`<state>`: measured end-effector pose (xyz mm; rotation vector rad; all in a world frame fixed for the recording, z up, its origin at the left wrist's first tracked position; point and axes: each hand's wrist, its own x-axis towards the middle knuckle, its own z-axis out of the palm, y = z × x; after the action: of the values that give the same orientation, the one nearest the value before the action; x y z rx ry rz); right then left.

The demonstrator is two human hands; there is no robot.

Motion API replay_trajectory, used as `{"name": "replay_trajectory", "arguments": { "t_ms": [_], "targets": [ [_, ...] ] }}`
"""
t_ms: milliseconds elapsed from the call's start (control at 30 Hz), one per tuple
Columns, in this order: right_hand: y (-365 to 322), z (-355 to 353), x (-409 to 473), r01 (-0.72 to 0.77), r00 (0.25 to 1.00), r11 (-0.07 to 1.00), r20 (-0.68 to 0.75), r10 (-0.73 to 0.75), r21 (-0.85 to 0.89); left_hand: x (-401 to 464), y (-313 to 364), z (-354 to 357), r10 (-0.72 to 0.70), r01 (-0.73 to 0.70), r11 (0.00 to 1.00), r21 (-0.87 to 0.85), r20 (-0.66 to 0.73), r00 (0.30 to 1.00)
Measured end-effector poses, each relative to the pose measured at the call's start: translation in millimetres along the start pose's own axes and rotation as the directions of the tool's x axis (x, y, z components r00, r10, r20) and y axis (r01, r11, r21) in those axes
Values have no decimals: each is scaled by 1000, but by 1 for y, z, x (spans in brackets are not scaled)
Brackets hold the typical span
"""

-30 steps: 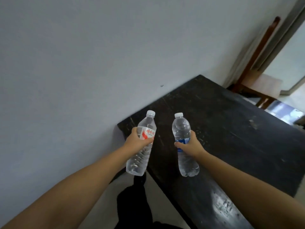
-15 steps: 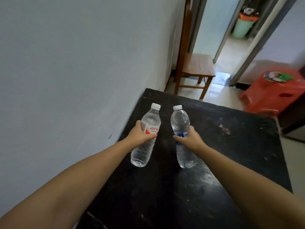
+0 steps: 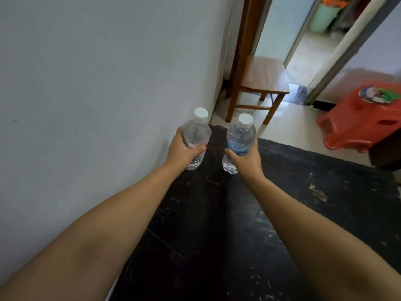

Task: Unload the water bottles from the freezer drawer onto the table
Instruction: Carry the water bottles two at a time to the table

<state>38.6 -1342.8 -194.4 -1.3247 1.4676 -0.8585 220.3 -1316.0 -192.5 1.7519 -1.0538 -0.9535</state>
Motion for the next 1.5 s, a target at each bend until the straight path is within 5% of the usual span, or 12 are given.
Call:
{"name": "replay_trajectory", "arguments": {
  "t_ms": [400, 567, 733, 867, 1067, 1300, 1500],
  "targets": [
    [17, 2, 6, -46, 998, 998, -41, 45, -45, 3, -10, 8, 17, -19, 998, -56, -36, 999],
    [15, -9, 4, -210, 976, 978, 54, 209, 6, -5, -6, 8, -76, 78, 995, 55, -36, 996],
    [23, -45, -22, -378, 896, 877, 123, 427, -296, -44, -19, 8, -222, 210, 936, 282, 11, 975],
    [27, -63, -53, -249, 910, 813, 161, 383, -526, -81, -15, 6, -289, 206, 883, 422, 144, 946],
    [16, -68, -123, -55, 903, 763, 294, 313, -645, -176, -11, -11, -256, 66, 752, 656, 199, 946],
    [14, -72, -240, 363, 850, 530, 505, 148, -766, -334, -28, -33, -245, 123, 589, 799, 31, 969],
    [33, -63, -344, 623, 701, 353, 699, 143, -698, -471, -55, -39, -315, 326, 631, 703, -151, 937]
  ]
}}
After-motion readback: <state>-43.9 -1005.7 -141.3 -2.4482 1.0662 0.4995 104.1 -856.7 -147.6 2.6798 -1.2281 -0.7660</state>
